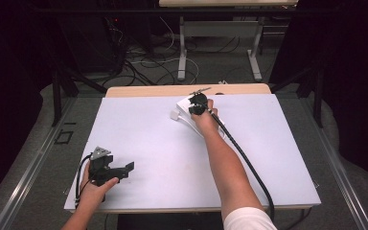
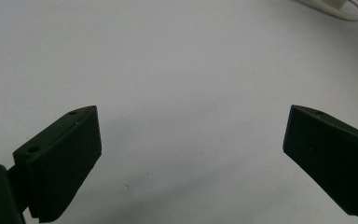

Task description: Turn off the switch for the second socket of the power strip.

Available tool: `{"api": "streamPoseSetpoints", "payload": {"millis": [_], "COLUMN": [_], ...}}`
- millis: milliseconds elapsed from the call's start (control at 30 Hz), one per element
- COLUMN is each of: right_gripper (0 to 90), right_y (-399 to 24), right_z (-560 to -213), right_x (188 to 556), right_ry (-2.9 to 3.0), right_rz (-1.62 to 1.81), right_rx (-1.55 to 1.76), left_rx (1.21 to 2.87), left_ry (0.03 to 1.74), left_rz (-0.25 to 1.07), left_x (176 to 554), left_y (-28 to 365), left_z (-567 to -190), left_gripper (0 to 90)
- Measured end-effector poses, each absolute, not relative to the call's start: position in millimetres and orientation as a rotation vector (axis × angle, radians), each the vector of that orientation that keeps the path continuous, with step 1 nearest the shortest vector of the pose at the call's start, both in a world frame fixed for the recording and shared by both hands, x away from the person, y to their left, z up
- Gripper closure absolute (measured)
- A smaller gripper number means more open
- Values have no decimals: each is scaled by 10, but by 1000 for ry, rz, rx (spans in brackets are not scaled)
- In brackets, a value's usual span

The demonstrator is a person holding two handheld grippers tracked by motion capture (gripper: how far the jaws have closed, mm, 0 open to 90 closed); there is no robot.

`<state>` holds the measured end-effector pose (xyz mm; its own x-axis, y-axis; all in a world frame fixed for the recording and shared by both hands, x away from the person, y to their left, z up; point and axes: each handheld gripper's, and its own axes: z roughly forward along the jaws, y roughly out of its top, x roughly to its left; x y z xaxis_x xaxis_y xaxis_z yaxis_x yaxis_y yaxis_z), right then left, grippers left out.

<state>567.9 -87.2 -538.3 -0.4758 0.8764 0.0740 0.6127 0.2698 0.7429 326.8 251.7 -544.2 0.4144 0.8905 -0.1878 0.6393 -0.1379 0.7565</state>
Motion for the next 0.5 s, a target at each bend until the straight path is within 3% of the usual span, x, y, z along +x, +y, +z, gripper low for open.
{"api": "streamPoseSetpoints", "payload": {"millis": [500], "right_gripper": [900], "right_y": [-873], "right_z": [-5368], "right_x": [5680], "right_ry": [2207], "right_rz": [994], "right_rx": [1306], "left_rx": [1863], "left_ry": [1311], "left_rz": [389], "left_x": [3270], "left_y": [2518], "left_z": [-5446], "left_gripper": [40]}}
